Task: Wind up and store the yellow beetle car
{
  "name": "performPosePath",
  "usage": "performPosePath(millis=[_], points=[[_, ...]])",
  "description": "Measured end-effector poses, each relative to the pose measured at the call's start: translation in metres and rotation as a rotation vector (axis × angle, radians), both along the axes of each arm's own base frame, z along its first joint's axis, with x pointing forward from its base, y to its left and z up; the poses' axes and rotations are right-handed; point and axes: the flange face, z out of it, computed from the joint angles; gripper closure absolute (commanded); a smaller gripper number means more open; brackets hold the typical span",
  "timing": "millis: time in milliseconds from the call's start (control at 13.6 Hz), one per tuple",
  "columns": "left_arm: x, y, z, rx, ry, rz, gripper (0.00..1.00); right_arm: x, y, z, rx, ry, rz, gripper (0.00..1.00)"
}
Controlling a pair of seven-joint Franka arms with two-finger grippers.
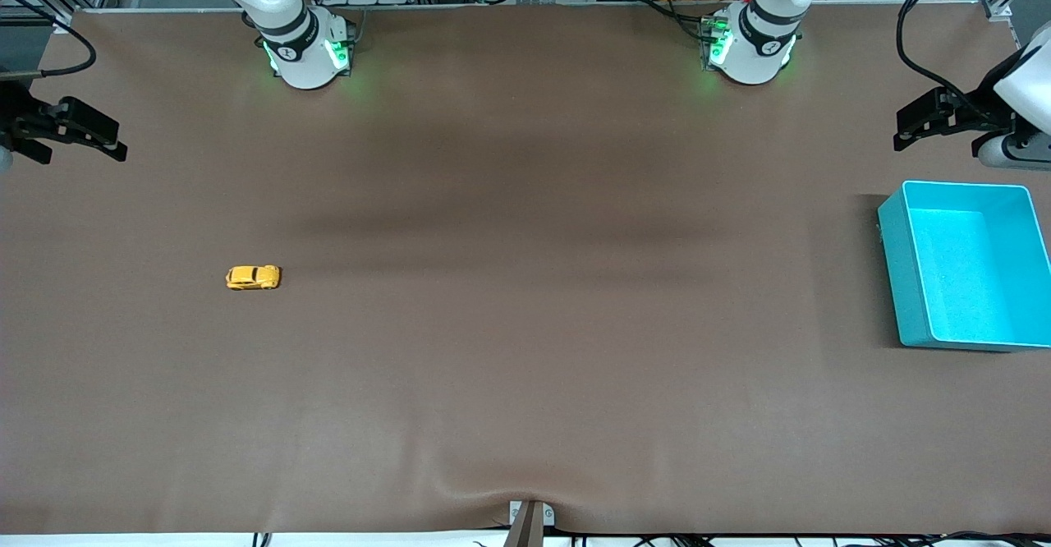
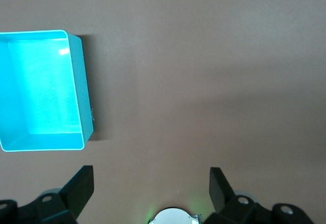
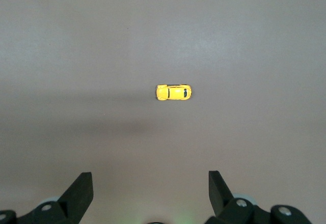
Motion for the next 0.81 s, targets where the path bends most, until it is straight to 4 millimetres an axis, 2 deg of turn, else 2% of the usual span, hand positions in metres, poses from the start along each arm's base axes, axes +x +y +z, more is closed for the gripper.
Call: performPosePath(millis=[811], points=[[-0.0007,-0.0005,-0.0005,0.0,0.006,-0.001,0.0,0.0043,0.0001,0.0026,0.001,-0.037,0.065,0.0]])
